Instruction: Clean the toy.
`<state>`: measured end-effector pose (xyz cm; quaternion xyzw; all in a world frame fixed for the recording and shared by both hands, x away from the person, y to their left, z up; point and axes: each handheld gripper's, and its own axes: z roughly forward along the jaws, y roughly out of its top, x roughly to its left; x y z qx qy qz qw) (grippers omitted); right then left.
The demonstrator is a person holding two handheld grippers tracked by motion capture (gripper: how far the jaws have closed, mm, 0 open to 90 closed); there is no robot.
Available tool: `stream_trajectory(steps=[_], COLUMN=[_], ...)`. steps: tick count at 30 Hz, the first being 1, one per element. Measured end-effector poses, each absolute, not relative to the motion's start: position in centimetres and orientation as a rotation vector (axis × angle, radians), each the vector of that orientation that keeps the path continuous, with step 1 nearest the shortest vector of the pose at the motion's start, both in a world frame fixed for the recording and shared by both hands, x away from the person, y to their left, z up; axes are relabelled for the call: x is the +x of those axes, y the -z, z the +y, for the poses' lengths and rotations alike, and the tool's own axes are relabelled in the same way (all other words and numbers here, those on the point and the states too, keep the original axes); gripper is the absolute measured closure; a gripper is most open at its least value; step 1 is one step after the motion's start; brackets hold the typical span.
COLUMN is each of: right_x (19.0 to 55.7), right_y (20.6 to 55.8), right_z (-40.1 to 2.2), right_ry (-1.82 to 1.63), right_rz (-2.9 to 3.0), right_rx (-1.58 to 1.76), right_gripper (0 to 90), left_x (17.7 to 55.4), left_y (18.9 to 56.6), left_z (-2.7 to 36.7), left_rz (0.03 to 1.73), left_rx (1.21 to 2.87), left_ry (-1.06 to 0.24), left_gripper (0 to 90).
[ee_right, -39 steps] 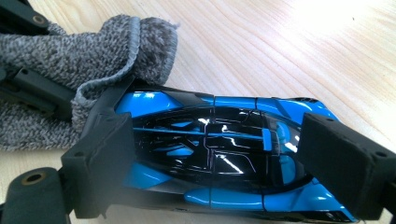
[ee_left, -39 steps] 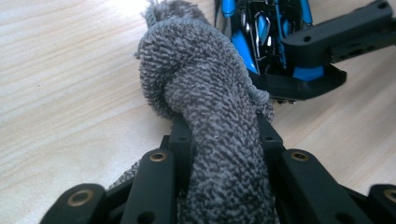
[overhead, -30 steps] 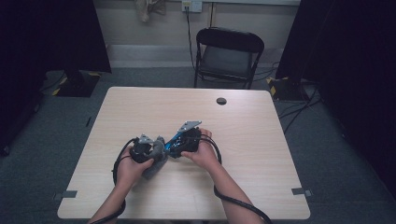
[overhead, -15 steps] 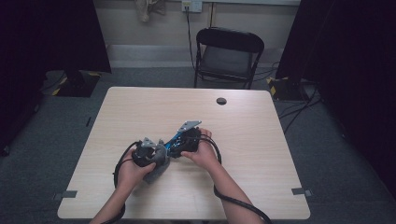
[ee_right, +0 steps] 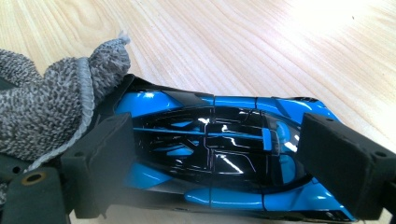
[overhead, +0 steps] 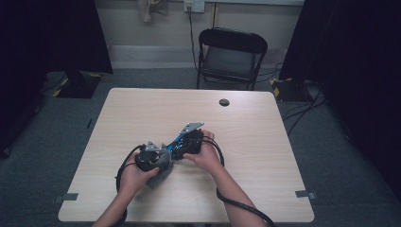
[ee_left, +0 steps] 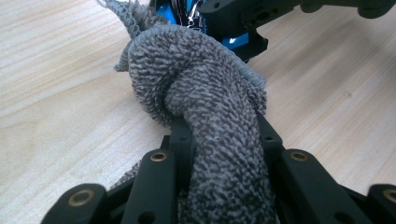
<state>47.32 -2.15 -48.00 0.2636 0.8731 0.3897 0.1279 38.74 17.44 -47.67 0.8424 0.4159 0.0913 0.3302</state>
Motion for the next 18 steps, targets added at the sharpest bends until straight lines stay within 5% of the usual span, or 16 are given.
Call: stream_trajectory(steps=[10,18], right_x=[47.3,47.3], right_y=[48.0,47.9], right_z=[-2.1,-2.1], right_ry=[-1.126,-1.123], right_rz=[2.542,2.543], right_rx=[0.769,0.772], right_gripper=[11.0,11.0], left_x=[38.5,38.2], left_y=[47.5,47.5], left_z=[19.7,17.7], left_rz=[1.132,1.028], left_rx=[2.218,2.256], left_ry=[-0.242,-0.197], left_gripper=[68.7,68.6])
